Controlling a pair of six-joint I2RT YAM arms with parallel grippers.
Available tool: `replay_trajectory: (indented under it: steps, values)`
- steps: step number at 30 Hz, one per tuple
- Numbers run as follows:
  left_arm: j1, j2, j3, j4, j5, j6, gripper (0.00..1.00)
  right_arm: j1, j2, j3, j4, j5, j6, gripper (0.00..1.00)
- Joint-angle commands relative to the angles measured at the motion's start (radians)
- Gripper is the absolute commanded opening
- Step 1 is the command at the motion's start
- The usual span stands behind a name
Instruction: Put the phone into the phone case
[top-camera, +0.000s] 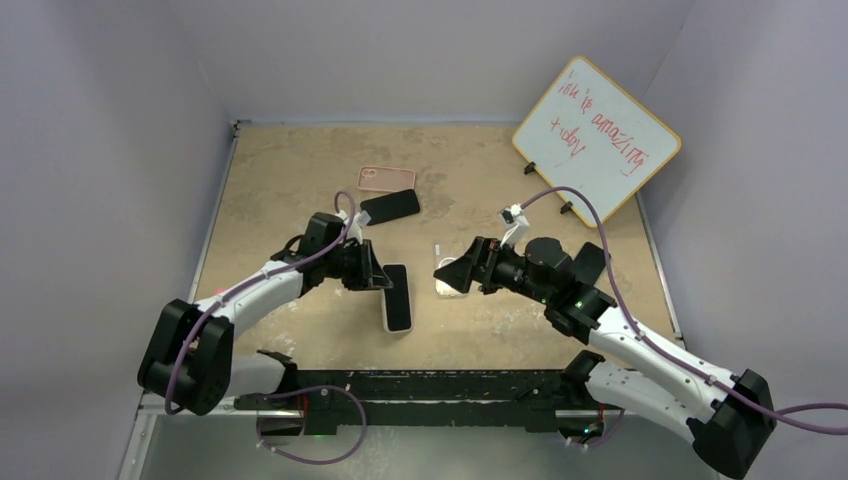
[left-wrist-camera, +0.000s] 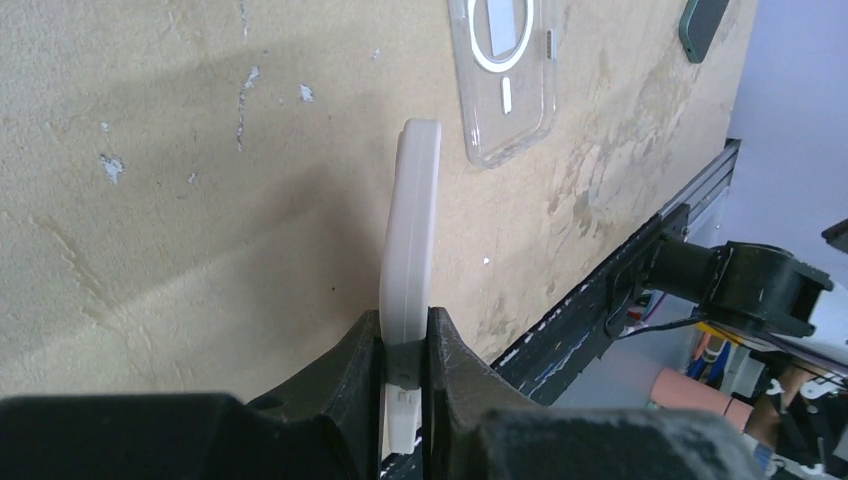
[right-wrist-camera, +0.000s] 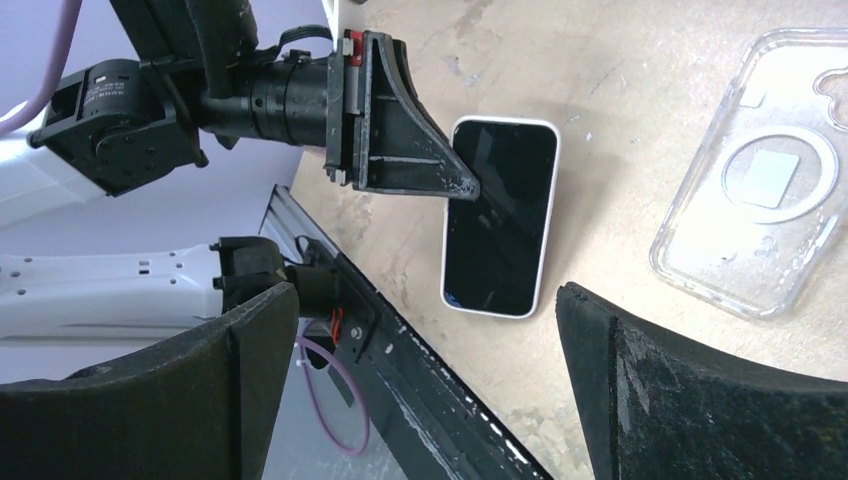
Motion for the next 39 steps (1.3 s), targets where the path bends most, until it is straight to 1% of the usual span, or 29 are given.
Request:
replay_trajectory:
  steps: [1, 3, 4, 8, 10, 12, 16, 19, 24, 27, 32, 34, 37, 39]
  values:
    - [0.021, 0.035, 0.033, 0.080, 0.064, 0.015, 0.00, 0.003, -0.013, 0.029, -0.027, 0.033, -0.020, 0.99]
    - [0.024, 0.052, 0.024, 0.080, 0.049, 0.020, 0.00, 0.003, -0.004, 0.032, -0.034, 0.041, -0.023, 0.99]
    - [0.026, 0.060, 0.023, 0.072, 0.035, 0.025, 0.03, 0.002, 0.002, 0.037, -0.044, 0.048, -0.022, 0.99]
    - [0.032, 0.089, 0.033, 0.016, -0.016, 0.052, 0.24, 0.003, 0.031, 0.057, -0.091, 0.062, -0.023, 0.99]
    - [0.034, 0.091, 0.043, -0.012, -0.046, 0.066, 0.31, 0.004, 0.035, 0.055, -0.095, 0.062, -0.018, 0.99]
    - [0.035, 0.090, 0.055, -0.039, -0.073, 0.080, 0.33, 0.002, 0.039, 0.046, -0.092, 0.065, -0.007, 0.99]
    - [0.037, 0.090, 0.072, -0.073, -0.111, 0.099, 0.33, 0.003, 0.057, 0.026, -0.098, 0.086, 0.030, 0.99]
    - [0.038, 0.082, 0.081, -0.094, -0.134, 0.101, 0.38, 0.003, 0.083, 0.029, -0.114, 0.098, 0.061, 0.99]
    - [0.038, 0.029, 0.114, -0.145, -0.163, 0.122, 0.45, 0.002, 0.141, 0.067, -0.212, 0.135, 0.096, 0.99]
    - [0.038, -0.017, 0.168, -0.217, -0.184, 0.163, 0.60, 0.003, 0.173, 0.103, -0.309, 0.215, 0.155, 0.99]
    - [0.038, -0.113, 0.259, -0.337, -0.227, 0.242, 0.83, 0.003, 0.239, 0.176, -0.498, 0.416, 0.263, 0.99]
    - [0.038, -0.154, 0.279, -0.357, -0.230, 0.271, 0.86, 0.001, 0.272, 0.220, -0.584, 0.501, 0.296, 0.99]
    - [0.038, -0.198, 0.298, -0.375, -0.199, 0.323, 0.87, 0.002, 0.318, 0.272, -0.701, 0.630, 0.348, 0.99]
    - [0.038, -0.208, 0.304, -0.385, -0.194, 0.346, 0.87, -0.004, 0.345, 0.294, -0.746, 0.704, 0.342, 0.99]
